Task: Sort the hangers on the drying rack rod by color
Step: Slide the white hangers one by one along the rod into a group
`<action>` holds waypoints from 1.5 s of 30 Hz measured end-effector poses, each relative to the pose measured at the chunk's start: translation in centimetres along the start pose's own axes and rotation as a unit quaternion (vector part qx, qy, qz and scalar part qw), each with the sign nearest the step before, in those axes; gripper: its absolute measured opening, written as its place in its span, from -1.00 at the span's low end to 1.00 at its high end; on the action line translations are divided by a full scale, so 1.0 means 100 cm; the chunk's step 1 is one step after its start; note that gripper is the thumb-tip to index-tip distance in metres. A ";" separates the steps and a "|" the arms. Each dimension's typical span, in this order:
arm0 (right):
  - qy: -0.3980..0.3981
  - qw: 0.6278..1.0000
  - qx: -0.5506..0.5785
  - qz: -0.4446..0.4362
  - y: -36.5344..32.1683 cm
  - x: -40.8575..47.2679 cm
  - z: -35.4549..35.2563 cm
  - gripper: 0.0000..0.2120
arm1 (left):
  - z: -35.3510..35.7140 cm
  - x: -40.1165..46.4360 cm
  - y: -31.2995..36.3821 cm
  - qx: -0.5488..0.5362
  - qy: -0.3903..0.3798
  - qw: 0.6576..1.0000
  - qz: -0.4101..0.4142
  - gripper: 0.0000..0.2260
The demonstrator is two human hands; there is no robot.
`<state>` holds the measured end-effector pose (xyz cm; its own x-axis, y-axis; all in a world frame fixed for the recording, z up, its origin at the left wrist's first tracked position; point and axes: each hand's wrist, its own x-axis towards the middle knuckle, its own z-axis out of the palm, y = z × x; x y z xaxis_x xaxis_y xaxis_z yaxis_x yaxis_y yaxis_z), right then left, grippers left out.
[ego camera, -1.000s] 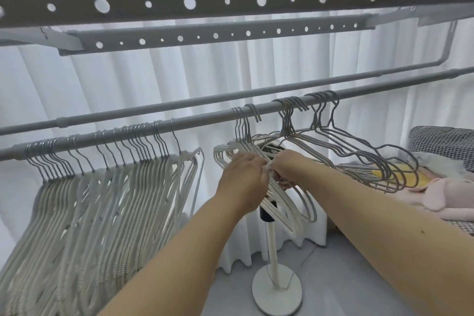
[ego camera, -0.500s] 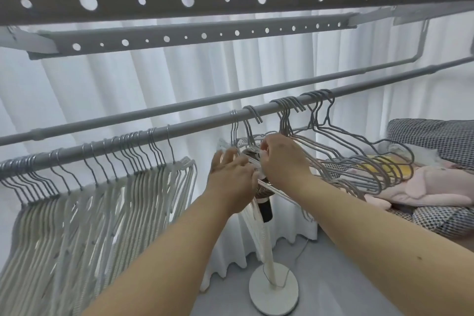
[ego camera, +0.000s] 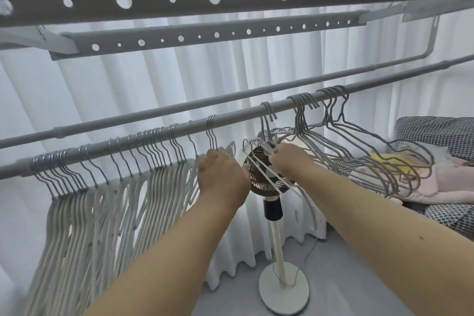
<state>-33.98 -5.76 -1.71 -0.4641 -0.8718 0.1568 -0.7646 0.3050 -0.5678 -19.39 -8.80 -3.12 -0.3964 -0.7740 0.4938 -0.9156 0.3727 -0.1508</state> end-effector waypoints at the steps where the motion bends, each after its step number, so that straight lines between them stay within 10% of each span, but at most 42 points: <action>1: -0.026 0.999 0.019 0.019 -0.004 0.002 -0.003 -0.80 | -0.004 -0.001 0.001 -0.014 -0.002 1.000 -0.007 -0.54; 5: -0.116 0.970 0.195 0.083 -0.010 0.005 -0.011 -0.80 | -0.014 -0.001 0.012 -0.181 -0.046 0.982 -0.006 -0.66; 10: -0.114 0.963 0.243 0.013 -0.003 -0.005 -0.017 -0.74 | -0.013 0.004 0.036 -0.572 -0.207 0.784 -0.125 -0.77; 23: -0.023 0.996 0.057 -0.064 0.050 0.016 -0.037 -0.83 | -0.018 0.044 0.061 -0.712 -0.176 0.626 -0.264 -0.77; 33: 0.119 0.976 -0.069 -0.170 0.036 -0.010 -0.050 -0.78 | -0.021 0.058 0.058 -0.735 -0.170 0.583 -0.303 -0.86; 41: -0.051 0.984 0.132 -0.105 0.011 -0.030 -0.030 -0.69 | -0.030 0.009 0.046 -0.757 -0.279 0.509 -0.302 -0.80; 45: -0.084 0.993 0.057 -0.061 0.006 -0.027 -0.013 -0.57 | -0.050 -0.007 0.033 -0.715 -0.318 0.555 -0.282 -0.75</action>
<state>-33.80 -2.71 -1.43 -0.2821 -0.9543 0.0983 -0.7506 0.1557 -0.6422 -21.86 -4.49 0.33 -0.4346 -0.8283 -0.3538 -0.0960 -0.3479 0.9326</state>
